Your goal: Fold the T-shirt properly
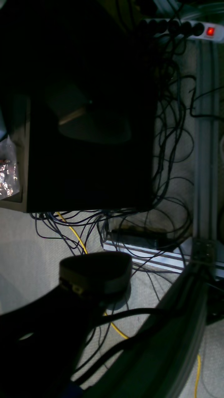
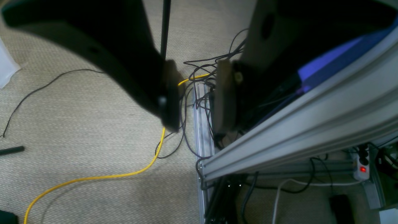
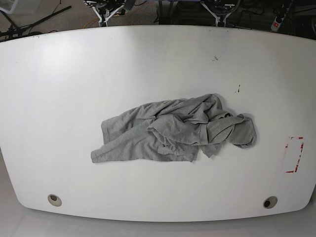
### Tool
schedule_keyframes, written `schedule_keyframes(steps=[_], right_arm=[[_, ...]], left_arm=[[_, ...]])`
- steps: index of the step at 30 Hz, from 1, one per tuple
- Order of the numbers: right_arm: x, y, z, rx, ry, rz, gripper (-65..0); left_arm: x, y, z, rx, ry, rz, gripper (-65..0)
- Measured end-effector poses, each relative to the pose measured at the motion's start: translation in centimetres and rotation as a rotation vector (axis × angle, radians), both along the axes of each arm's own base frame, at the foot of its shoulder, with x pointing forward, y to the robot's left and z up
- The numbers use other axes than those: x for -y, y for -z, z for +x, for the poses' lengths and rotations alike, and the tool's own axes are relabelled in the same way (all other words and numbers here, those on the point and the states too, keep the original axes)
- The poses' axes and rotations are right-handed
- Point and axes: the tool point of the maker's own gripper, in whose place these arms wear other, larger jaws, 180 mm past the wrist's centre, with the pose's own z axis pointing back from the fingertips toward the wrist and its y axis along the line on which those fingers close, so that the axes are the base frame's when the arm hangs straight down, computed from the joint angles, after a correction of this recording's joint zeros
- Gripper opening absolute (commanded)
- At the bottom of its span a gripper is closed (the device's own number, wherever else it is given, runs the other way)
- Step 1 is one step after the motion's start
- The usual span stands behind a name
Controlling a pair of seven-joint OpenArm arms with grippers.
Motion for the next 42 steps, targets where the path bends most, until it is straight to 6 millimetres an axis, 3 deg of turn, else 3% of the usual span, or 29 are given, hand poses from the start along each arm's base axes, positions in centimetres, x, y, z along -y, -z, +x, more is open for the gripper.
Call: schedule_keyframes(steps=[1, 2, 3, 6, 7, 11, 13, 17, 23, 28, 31, 35, 42], right_arm=[[0.0, 0.0, 0.0, 0.0, 0.0, 0.0, -46.5], [0.3, -0.5, -2.0, 0.007, -0.015, -0.021, -47.6], [0.3, -0.5, -2.0, 0.007, -0.015, -0.021, -47.7], [-0.1, -0.2, -0.4, 0.008, -0.014, -0.021, -47.7], [-0.3, -0.3, 0.3, 0.023, -0.012, -0.015, -47.7], [-0.8, -0.6, 2.9, 0.086, -0.001, -0.002, -47.7], [-0.4, -0.5, 1.6, 0.057, -0.004, -0.01, -47.7], [-0.5, -0.5, 0.9, 0.047, -0.008, -0.008, -47.7], [-0.3, -1.9, 3.2, 0.151, -0.025, -0.033, -47.7], [-0.7, -2.6, 0.0, 0.084, -0.063, -0.039, -47.7], [-0.8, -3.3, -0.6, 0.095, -0.07, -0.049, -47.7], [-1.1, -4.2, -0.6, 0.13, -0.074, -0.052, -47.7], [-1.0, -5.1, -4.4, 0.089, -0.101, -0.031, -47.7]], left_arm=[[0.0, 0.0, -0.1, -0.001, 0.0, 0.0, -15.5], [0.4, -1.9, 0.9, 0.17, 0.017, -0.008, -14.7], [0.4, -1.9, 0.9, 0.17, 0.017, -0.008, -14.7], [0.4, -1.6, 1.4, 0.163, 0.019, -0.01, -14.7], [0.4, -1.4, 0.5, 0.117, 0.021, -0.011, -14.7], [0.4, -1.5, 1.7, 0.157, 0.023, -0.01, -14.7], [0.4, -1.5, 1.8, 0.159, 0.024, -0.01, -14.7], [0.4, -1.5, 1.3, 0.151, 0.023, -0.01, -14.7], [0.4, -1.6, 0.9, 0.147, 0.02, -0.01, -14.7], [0.5, -3.1, 1.3, 0.223, 0.036, -0.021, -14.7], [0.2, -4.4, 1.6, 0.265, 0.05, -0.019, -14.7], [0.3, -5.4, 0.3, 0.277, 0.054, -0.022, -14.7], [0.6, -7.8, -2.9, 0.279, 0.075, -0.042, -14.7]])
